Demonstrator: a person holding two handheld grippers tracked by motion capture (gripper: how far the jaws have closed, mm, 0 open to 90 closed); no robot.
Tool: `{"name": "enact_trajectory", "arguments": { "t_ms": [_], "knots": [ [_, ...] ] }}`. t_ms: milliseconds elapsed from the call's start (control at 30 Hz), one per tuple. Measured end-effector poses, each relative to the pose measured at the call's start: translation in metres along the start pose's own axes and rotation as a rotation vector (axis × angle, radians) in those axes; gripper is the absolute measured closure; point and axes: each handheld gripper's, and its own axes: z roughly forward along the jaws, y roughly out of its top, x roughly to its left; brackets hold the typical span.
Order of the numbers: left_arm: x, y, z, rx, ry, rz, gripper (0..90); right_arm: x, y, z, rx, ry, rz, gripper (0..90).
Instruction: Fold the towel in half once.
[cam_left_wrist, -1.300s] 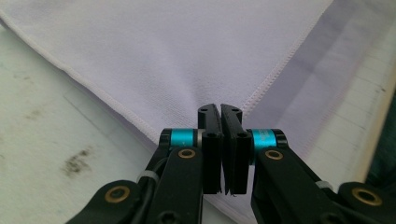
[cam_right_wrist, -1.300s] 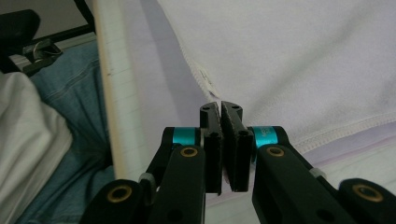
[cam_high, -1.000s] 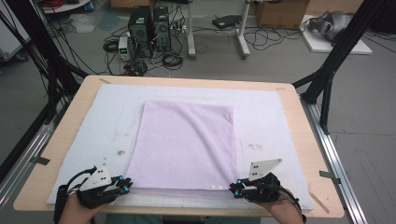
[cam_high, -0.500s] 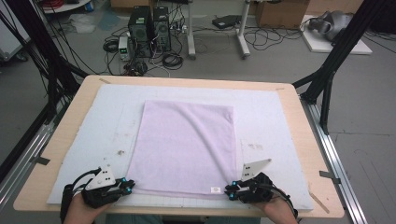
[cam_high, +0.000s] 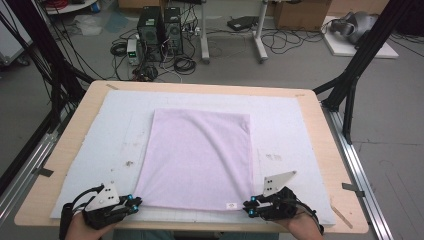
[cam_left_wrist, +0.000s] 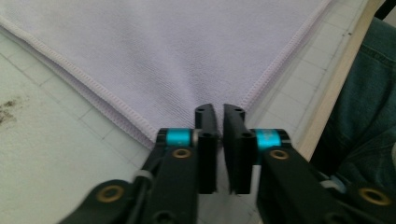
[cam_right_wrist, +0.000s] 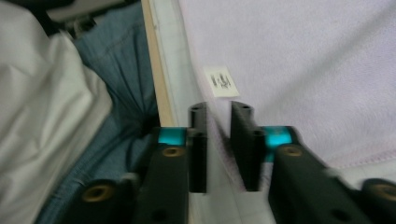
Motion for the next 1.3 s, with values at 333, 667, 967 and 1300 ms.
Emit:
{"name": "enact_trajectory", "arguments": {
  "t_ms": [333,667,967,1300],
  "knots": [
    [0.011,-0.003,0.01,0.015,0.017,-0.016,80.2,-0.01,0.011,0.01,-0.052,-0.058,0.006,73.6],
    [0.014,-0.004,0.007,0.006,0.011,-0.038,77.1,-0.013,-0.008,0.015,-0.005,-0.118,0.025,72.5],
    [0.025,0.022,0.003,-0.061,0.025,-0.067,59.9,-0.029,0.018,-0.004,-0.093,-0.181,0.057,55.0],
    [0.051,0.061,0.006,-0.105,0.013,-0.089,41.1,-0.052,0.048,-0.014,-0.146,-0.249,0.073,37.2]
  ]
}}
